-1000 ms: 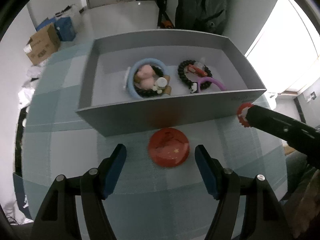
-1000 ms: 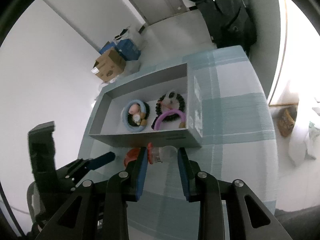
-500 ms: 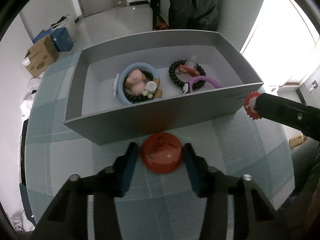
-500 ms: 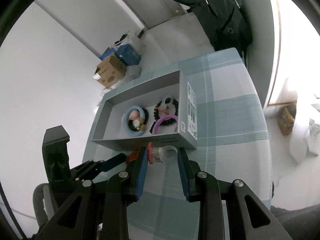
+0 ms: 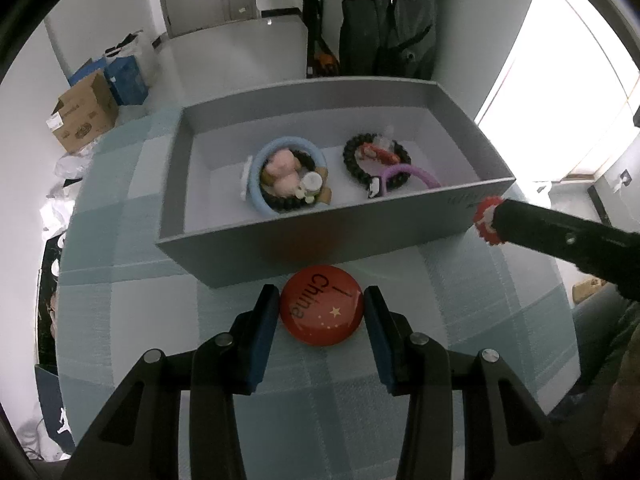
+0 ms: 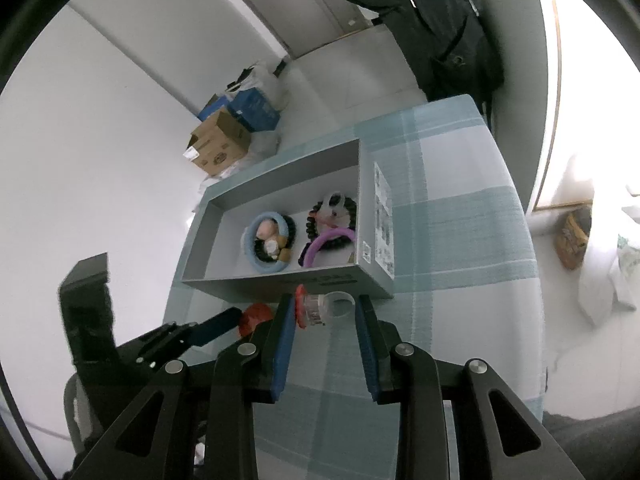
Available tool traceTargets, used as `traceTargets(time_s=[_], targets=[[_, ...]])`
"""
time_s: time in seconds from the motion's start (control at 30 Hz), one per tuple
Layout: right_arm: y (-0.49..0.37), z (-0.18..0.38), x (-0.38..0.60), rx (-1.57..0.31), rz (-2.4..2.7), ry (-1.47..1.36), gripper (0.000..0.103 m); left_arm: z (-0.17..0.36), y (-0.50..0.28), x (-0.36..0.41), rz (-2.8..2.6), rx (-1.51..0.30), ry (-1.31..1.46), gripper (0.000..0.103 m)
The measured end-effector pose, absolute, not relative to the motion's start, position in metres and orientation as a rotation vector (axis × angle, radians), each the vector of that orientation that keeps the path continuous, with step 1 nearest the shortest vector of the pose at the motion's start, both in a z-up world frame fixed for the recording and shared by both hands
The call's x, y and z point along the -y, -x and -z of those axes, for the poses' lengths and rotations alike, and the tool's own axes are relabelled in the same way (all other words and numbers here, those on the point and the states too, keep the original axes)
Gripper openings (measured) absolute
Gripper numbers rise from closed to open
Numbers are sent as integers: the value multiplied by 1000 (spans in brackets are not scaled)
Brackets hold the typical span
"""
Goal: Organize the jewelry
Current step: 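Grasp the red China badge with the left tool while the right tool holds the pacifier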
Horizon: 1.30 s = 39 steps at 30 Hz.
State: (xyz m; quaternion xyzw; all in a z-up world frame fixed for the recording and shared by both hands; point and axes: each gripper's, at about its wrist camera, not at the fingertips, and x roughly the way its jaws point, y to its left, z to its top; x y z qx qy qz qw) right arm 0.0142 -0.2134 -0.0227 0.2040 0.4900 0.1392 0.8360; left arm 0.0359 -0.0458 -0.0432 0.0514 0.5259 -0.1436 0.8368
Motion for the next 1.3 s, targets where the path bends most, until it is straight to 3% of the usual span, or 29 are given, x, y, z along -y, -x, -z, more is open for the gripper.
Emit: traceTargets(time_s=[1.3], targets=[[-61, -4, 194, -963, -394, -489, 29, -8, -82, 10, 440, -996, 180, 38]])
